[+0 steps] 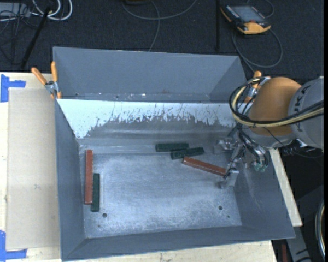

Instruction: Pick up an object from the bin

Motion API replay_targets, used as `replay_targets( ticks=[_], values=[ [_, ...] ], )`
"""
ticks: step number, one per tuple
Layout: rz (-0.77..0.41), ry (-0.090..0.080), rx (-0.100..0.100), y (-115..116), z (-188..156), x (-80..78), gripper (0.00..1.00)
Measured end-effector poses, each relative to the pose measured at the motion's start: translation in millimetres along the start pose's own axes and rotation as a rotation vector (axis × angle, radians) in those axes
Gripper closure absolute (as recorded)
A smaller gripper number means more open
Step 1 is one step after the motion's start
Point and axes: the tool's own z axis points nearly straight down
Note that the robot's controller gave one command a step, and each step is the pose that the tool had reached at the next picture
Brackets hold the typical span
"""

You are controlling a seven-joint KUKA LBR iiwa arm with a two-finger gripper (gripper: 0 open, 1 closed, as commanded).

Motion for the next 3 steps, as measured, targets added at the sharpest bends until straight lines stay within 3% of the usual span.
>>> replay_targets(
  ticks=[1, 2, 3],
  values=[
    [-0.249, -0.009, 0.002, 28.2, -36.0, 1.8, 0.00],
    [-0.279, -0.009, 0.003, 2.6, -35.5, -8.2, 0.00],
    [-0.270, -0.006, -0.001, 43.5, -4.1, -2.3, 0.00]
  ],
)
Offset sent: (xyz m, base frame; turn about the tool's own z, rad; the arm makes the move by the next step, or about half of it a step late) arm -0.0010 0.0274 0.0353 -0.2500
